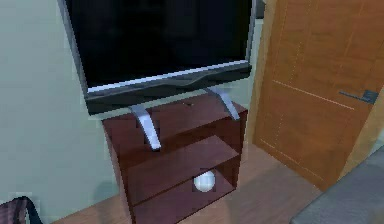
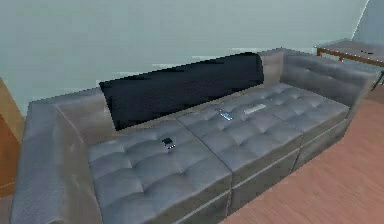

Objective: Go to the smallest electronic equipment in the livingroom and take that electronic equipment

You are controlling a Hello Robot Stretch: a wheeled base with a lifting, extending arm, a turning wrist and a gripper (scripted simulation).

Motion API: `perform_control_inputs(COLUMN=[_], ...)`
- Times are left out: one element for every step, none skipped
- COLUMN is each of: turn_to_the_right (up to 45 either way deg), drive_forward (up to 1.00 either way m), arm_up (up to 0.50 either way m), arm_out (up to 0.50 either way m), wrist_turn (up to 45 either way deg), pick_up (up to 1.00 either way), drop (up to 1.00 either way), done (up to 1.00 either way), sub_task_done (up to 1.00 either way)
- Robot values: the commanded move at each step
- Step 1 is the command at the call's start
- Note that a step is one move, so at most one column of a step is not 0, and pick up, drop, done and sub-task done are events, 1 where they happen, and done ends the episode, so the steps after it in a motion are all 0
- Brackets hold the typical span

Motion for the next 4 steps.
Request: perform_control_inputs(turn_to_the_right=[-6.0, 45.0, 45.0, 36.0], drive_forward=[0.0, 0.0, 0.0, 0.0], arm_up=[0.0, 0.0, 0.0, 0.0], arm_out=[0.0, 0.0, 0.0, 0.0], wrist_turn=[0.0, 0.0, 0.0, 0.0], pick_up=[0.0, 0.0, 0.0, 0.0], drop=[0.0, 0.0, 0.0, 0.0], done=[0.0, 0.0, 0.0, 0.0], sub_task_done=[0.0, 0.0, 0.0, 0.0])
